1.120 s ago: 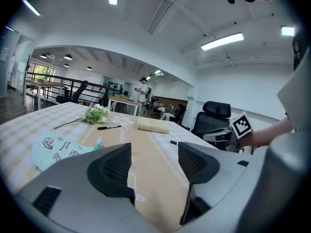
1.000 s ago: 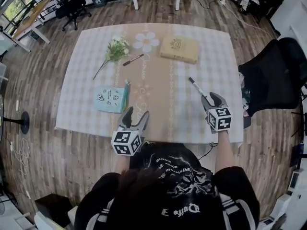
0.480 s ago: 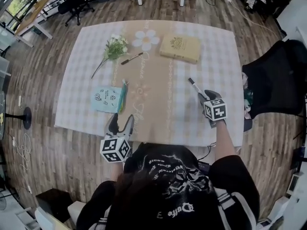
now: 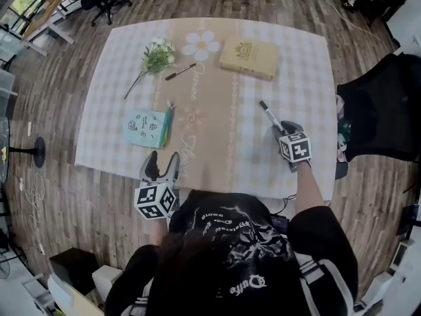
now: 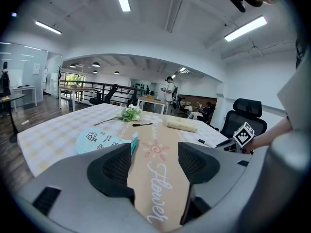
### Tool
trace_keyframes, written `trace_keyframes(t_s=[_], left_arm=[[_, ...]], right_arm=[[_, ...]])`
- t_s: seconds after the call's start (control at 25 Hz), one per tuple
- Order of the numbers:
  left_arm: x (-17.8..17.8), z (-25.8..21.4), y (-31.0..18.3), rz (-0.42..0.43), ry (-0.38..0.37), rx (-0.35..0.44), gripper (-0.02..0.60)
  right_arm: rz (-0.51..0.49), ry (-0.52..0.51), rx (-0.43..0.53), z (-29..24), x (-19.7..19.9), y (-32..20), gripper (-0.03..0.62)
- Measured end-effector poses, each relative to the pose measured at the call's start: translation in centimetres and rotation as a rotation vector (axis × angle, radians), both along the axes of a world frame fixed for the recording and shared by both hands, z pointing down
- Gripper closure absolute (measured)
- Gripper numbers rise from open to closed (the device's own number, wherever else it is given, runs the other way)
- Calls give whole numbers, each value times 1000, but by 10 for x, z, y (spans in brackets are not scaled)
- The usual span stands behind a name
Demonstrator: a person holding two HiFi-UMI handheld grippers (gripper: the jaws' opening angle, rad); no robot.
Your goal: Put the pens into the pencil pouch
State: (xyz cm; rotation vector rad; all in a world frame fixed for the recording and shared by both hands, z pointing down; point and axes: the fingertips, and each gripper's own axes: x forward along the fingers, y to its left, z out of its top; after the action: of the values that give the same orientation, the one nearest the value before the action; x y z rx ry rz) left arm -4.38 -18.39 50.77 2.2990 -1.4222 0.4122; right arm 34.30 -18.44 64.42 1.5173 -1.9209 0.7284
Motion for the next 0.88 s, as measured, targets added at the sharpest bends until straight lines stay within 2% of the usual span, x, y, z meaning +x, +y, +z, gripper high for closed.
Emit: trace_keyframes(t_s=[0.08, 0.16, 0.48, 0.64, 0.88], left_arm=[[4, 1, 0, 4, -3, -1, 273], [5, 1, 1, 3, -3, -5, 272], [-3, -3, 5, -43, 1, 3, 272], [-3, -3, 6, -47, -5, 5, 272], [-10, -7, 5, -66, -75, 55, 273]], right_arm=[[-3, 13, 7, -1, 2, 1, 450], [-8, 34, 14, -1, 4, 1, 507], [-25, 32, 25, -1, 0, 1, 514], [-6, 12, 83, -19, -1, 1, 516], [-44, -81, 152, -49, -26, -3, 514]])
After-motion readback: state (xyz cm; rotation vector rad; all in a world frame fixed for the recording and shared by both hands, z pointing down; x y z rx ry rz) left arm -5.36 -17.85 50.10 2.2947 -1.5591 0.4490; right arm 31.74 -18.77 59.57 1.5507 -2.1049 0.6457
